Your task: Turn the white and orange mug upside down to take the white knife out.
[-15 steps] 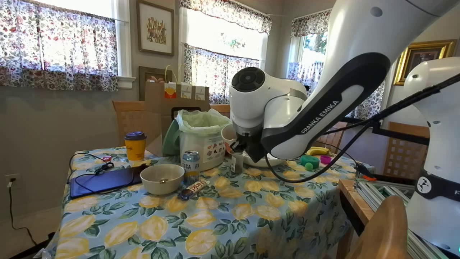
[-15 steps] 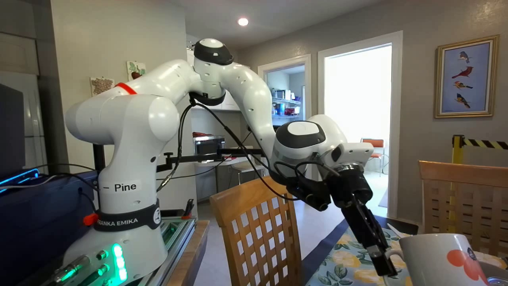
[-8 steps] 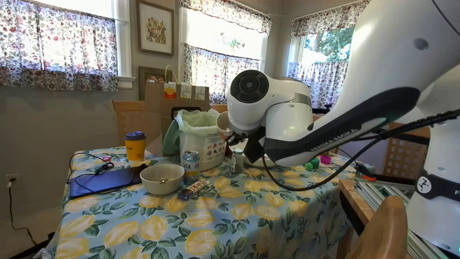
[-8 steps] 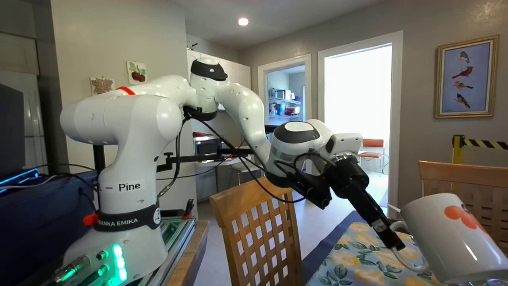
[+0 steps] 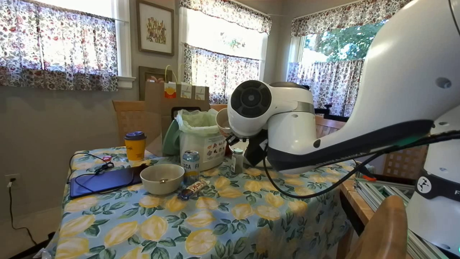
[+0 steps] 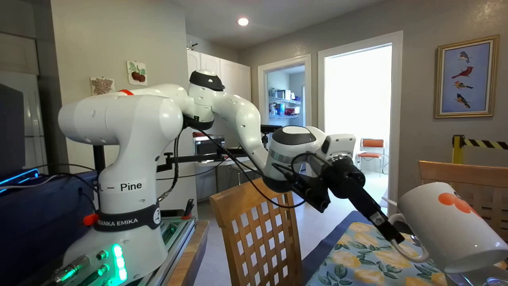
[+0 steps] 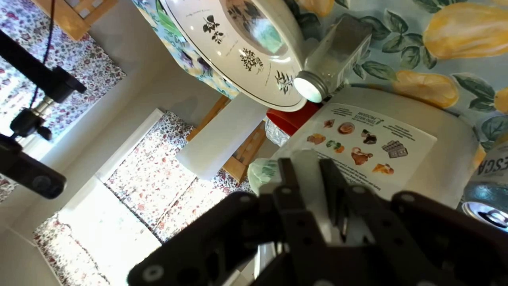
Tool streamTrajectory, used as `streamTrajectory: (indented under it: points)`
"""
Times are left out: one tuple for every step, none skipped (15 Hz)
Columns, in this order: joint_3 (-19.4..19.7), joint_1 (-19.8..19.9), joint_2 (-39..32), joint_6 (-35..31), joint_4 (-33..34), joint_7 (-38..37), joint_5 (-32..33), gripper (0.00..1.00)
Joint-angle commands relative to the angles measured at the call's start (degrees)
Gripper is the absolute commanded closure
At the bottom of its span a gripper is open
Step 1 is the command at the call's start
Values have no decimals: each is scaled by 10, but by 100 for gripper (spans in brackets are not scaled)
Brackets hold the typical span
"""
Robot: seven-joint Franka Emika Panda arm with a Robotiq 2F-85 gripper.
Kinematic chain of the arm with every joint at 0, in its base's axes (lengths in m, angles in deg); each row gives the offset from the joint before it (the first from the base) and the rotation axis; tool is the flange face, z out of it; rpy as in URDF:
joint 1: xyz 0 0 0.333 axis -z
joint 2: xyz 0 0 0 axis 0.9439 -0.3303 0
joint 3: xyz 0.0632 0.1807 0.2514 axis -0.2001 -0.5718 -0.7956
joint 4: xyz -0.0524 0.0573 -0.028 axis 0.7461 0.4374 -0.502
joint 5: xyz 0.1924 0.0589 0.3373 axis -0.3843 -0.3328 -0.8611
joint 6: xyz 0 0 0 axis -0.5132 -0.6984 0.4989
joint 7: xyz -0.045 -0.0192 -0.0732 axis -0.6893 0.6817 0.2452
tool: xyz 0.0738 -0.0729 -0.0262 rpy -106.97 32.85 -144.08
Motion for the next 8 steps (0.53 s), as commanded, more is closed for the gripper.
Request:
streamTrajectory:
  points:
    - [9,-8,2,-2,-12,2,-15,95]
    - [8,-7,3,-1,-11,3,-16,95]
    - [9,-7,1,0,-11,1,-18,95]
    - [8,-7,2,1,-11,1,-19,95]
    - [9,-7,1,2,-12,0,-19,95]
    - [9,-7,2,2,-12,1,-20,95]
    - [9,-7,3,3,-12,2,-20,95]
    - [9,-7,4,3,-12,2,-20,95]
